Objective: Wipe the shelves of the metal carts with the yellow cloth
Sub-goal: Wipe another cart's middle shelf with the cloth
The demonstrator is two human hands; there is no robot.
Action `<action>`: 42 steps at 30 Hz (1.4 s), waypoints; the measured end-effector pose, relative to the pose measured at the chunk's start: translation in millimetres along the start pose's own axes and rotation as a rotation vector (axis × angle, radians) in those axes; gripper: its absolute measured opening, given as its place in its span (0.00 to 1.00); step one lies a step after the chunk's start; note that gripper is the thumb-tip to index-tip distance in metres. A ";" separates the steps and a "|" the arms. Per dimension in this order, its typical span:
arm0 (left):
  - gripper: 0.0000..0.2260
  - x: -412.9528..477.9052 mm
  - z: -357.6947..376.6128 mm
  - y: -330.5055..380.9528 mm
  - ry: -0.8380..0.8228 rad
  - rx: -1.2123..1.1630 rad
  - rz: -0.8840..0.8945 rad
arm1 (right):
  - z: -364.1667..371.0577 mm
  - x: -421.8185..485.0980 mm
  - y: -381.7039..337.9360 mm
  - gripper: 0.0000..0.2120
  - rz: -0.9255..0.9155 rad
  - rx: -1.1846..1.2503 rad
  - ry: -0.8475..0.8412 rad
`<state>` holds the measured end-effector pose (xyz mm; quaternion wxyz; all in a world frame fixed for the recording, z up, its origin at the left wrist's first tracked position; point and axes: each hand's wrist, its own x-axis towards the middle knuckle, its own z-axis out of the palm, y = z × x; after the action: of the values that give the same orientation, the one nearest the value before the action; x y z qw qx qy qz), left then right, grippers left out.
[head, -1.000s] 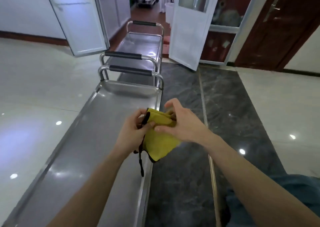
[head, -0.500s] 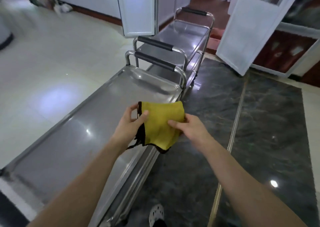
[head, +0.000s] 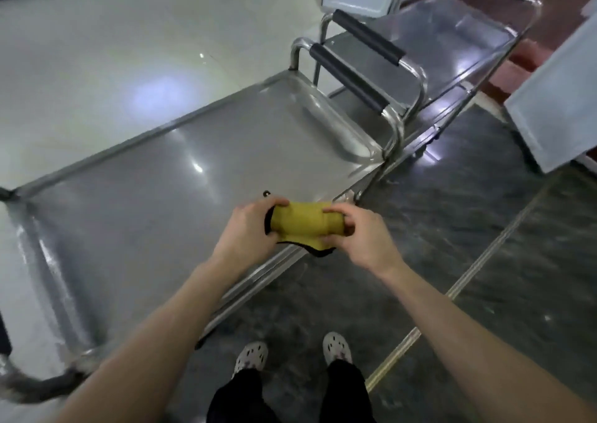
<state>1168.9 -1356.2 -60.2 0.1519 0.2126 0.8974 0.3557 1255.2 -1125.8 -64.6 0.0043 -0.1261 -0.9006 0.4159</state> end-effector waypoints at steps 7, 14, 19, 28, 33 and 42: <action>0.14 -75.3 73.3 -31.0 0.234 0.137 -0.191 | 20.3 22.6 54.4 0.15 -0.349 -0.133 -0.333; 0.15 -119.3 150.3 -112.1 0.370 -0.277 -0.635 | 120.3 11.2 111.3 0.18 -0.226 -0.029 -0.620; 0.20 -140.2 214.0 -211.1 0.538 -0.316 -0.703 | 229.4 20.7 164.7 0.25 -0.159 0.067 -0.691; 0.23 -135.3 217.8 -375.2 0.775 -0.189 -0.681 | 424.5 78.6 151.9 0.12 -0.602 -0.292 -0.535; 0.08 -176.9 289.1 -422.6 1.330 -0.001 -0.502 | 505.1 91.3 163.2 0.27 -1.105 -0.447 -0.559; 0.18 -209.0 212.1 -463.7 1.561 -0.325 -0.380 | 569.5 44.3 141.3 0.34 -1.293 -0.565 -0.710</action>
<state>1312.4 -1641.3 -509.4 -0.4296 -0.2766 0.7027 0.4950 1179.8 -1453.6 -547.4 -0.0746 0.5666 -0.8143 0.1017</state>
